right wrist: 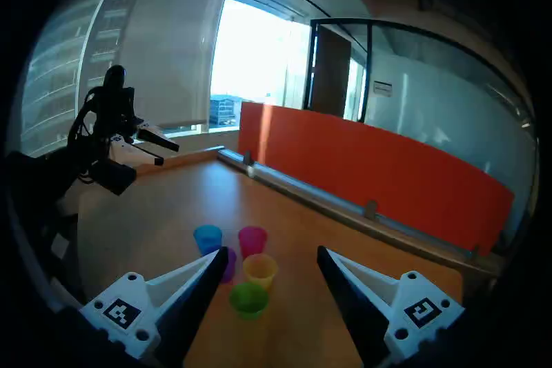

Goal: Pour water

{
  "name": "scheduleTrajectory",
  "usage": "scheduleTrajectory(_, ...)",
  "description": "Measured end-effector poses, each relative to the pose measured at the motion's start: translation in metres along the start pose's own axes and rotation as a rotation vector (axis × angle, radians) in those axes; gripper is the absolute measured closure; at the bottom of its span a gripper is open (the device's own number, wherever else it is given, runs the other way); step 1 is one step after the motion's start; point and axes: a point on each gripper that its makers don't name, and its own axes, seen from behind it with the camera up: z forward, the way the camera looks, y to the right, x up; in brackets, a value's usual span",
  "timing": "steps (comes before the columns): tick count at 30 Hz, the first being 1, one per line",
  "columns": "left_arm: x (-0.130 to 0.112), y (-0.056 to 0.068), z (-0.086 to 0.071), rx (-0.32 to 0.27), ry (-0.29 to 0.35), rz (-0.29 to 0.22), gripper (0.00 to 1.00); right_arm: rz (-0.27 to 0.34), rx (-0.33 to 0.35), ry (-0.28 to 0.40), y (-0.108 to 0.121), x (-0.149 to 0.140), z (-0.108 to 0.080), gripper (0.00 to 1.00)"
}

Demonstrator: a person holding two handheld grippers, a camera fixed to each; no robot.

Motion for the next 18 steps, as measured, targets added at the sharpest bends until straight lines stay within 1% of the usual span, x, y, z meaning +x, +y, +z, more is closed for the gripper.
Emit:
scheduleTrajectory(5, -0.024, 0.003, 0.01, -0.014, -0.041, 0.009, 0.02, 0.007, 0.013, -0.031, -0.004, -0.022, 0.011, 0.0)
scheduleTrajectory(12, -0.061, 0.007, 0.025, -0.028, -0.107, 0.041, 0.02, 0.01, 0.022, -0.068, -0.008, -0.05, 0.024, 0.0)
scheduleTrajectory(18, -0.091, 0.013, 0.037, -0.049, -0.159, 0.051, 0.02, 0.022, 0.034, -0.093, -0.012, -0.071, 0.034, 0.0)
